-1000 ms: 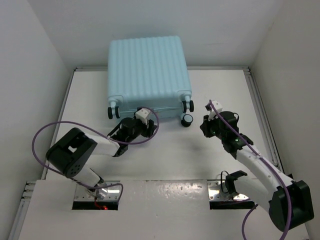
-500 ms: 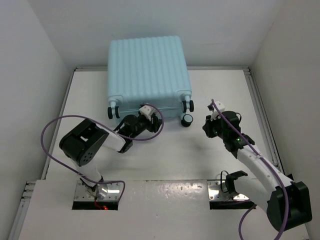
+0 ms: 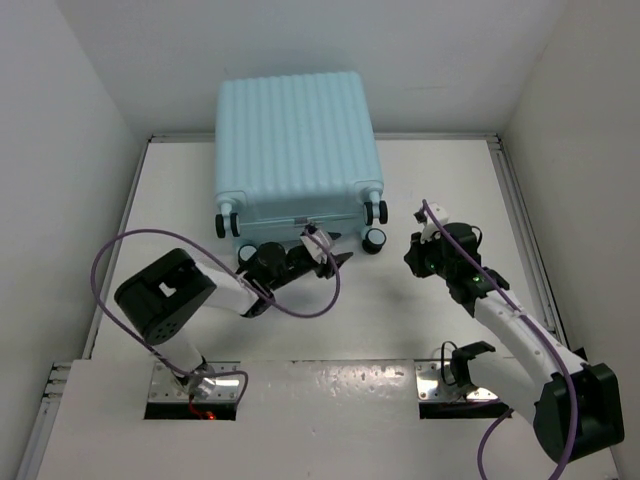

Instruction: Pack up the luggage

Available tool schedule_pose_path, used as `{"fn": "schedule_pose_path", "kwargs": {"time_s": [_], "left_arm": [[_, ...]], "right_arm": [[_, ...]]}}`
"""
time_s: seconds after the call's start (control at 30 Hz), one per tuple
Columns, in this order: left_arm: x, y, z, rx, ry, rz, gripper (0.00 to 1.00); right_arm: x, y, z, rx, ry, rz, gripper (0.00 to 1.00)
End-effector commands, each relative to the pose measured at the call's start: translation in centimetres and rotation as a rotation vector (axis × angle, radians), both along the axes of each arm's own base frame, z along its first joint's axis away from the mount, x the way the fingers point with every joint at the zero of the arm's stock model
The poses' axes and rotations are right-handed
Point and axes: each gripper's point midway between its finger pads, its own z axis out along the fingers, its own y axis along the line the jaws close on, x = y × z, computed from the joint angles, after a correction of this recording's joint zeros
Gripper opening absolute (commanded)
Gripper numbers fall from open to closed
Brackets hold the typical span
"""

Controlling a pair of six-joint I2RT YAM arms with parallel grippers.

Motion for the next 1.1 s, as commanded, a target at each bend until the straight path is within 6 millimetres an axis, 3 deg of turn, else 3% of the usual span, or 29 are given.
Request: {"fn": "schedule_pose_path", "kwargs": {"time_s": [0.0,0.03,0.1,0.2,0.27,0.3,0.37,0.4,0.47,0.5,0.67,0.73,0.8,0.87,0.9,1.0,1.07], "left_arm": [[-5.5,-2.8,6.2,-0.017,-0.34,-0.212,0.59],[-6.9,-3.3,6.3,-0.02,-0.339,-0.244,0.59],[-7.1,-3.2,6.2,-0.023,-0.302,-0.25,0.59],[-6.5,-1.4,6.8,-0.02,-0.273,-0.174,0.59],[-4.7,0.5,7.3,-0.027,-0.21,-0.072,0.59],[-4.5,1.5,9.1,-0.049,-0.214,-0.04,0.59],[-2.8,3.7,9.3,-0.031,-0.14,0.048,0.59],[-2.8,4.9,11.5,-0.059,-0.154,0.08,0.59],[-1.4,7.4,12.3,-0.047,-0.095,0.186,0.59],[-1.3,8.7,14.1,-0.075,-0.103,0.222,0.59],[0.2,13.6,16.1,-0.049,-0.014,0.373,0.61],[0.2,14.3,15.4,-0.011,0.026,0.378,0.61],[0.0,14.5,15.1,-0.019,0.056,0.348,0.54],[-1.3,13.0,13.1,0.025,0.099,0.212,0.47],[-1.7,12.7,13.1,0.026,0.1,0.185,0.45],[-1.3,12.5,11.8,0.049,0.12,0.185,0.41],[-0.5,13.4,12.6,0.037,0.102,0.232,0.4]], "right_arm": [[0.2,0.3,1.1,0.029,-0.03,0.003,0.14],[0.1,0.3,1.0,0.026,-0.028,0.006,0.14],[0.1,0.2,1.0,0.024,-0.027,0.006,0.14],[0.0,0.2,0.9,0.021,-0.027,0.009,0.14],[-0.1,0.2,1.0,0.022,-0.029,0.015,0.14],[-0.1,0.3,0.9,0.025,-0.027,0.018,0.14],[0.0,0.7,1.0,0.035,-0.028,0.033,0.16],[0.0,0.8,1.1,0.04,-0.03,0.036,0.16],[0.1,1.2,1.1,0.047,-0.037,0.056,0.17],[0.1,1.3,1.1,0.051,-0.033,0.056,0.17],[0.5,2.6,1.2,0.08,-0.039,0.091,0.17],[0.6,2.9,1.0,0.082,-0.033,0.099,0.17],[0.6,3.4,1.0,0.086,-0.035,0.117,0.17],[0.4,3.6,0.7,0.083,-0.025,0.127,0.17],[0.5,3.6,0.8,0.084,-0.028,0.127,0.17],[0.1,4.3,1.0,0.111,-0.019,0.166,0.17],[0.5,5.5,2.2,0.16,-0.05,0.208,0.14]]}}
